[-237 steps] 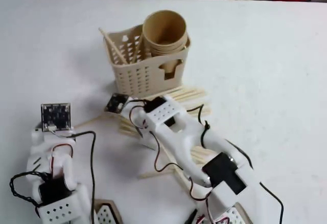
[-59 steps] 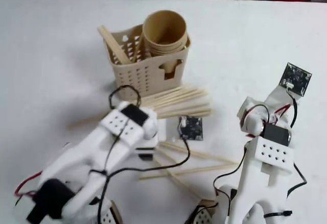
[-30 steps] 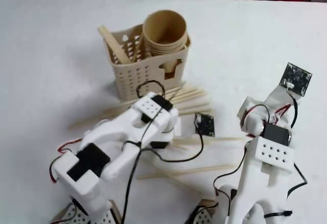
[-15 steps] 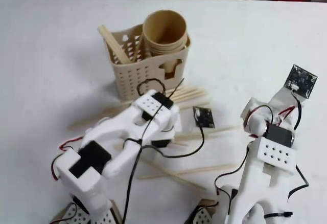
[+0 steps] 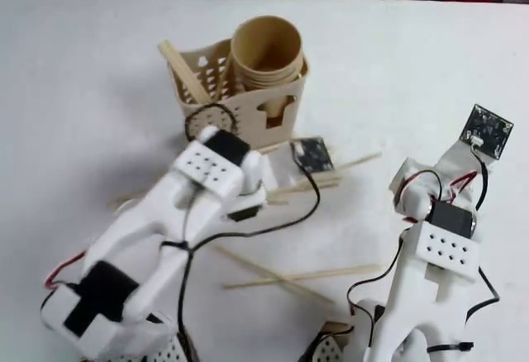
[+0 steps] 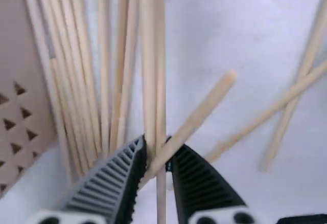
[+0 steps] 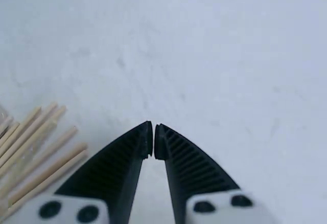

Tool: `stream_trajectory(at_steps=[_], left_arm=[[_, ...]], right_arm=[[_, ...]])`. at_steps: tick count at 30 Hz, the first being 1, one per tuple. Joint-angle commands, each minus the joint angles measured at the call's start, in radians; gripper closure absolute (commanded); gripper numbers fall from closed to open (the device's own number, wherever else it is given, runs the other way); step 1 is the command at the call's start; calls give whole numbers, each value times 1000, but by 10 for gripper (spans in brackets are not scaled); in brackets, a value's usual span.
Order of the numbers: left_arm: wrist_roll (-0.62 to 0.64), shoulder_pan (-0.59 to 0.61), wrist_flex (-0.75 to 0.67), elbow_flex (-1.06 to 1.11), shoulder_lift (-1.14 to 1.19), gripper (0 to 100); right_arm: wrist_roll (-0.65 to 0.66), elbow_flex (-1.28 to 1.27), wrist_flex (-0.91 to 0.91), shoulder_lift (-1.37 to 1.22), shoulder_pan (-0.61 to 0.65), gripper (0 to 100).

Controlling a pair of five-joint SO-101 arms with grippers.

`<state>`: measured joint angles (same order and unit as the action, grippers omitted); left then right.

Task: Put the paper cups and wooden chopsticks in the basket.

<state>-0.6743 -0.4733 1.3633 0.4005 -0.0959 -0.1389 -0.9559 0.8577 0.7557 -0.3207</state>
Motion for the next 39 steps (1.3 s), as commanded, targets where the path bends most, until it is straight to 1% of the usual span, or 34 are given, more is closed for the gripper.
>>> stream_trajectory(at_steps=[1, 4, 9, 12, 17, 23, 30, 34, 39], left_arm=[[48, 94, 11, -37, -114, 979], [55, 134, 15, -35, -156, 979], [60, 130, 49, -41, -280, 979], [101, 137, 83, -89, -352, 979], [153, 131, 149, -222, -404, 979], [235, 127, 161, -416, -404, 979], [302, 65, 210, -651, -404, 979], [334, 65, 196, -755, -403, 980], [371, 68, 132, -865, -403, 980]], right_arm=[[3, 29, -19, 24, -8, 981], [3, 29, -19, 24, -8, 981], [3, 29, -19, 24, -8, 981], [3, 29, -19, 24, -8, 981], [3, 29, -19, 24, -8, 981], [3, 28, -19, 24, -8, 981], [3, 28, -19, 24, -8, 981], [3, 28, -19, 24, -8, 981], [3, 26, -19, 24, -7, 981]])
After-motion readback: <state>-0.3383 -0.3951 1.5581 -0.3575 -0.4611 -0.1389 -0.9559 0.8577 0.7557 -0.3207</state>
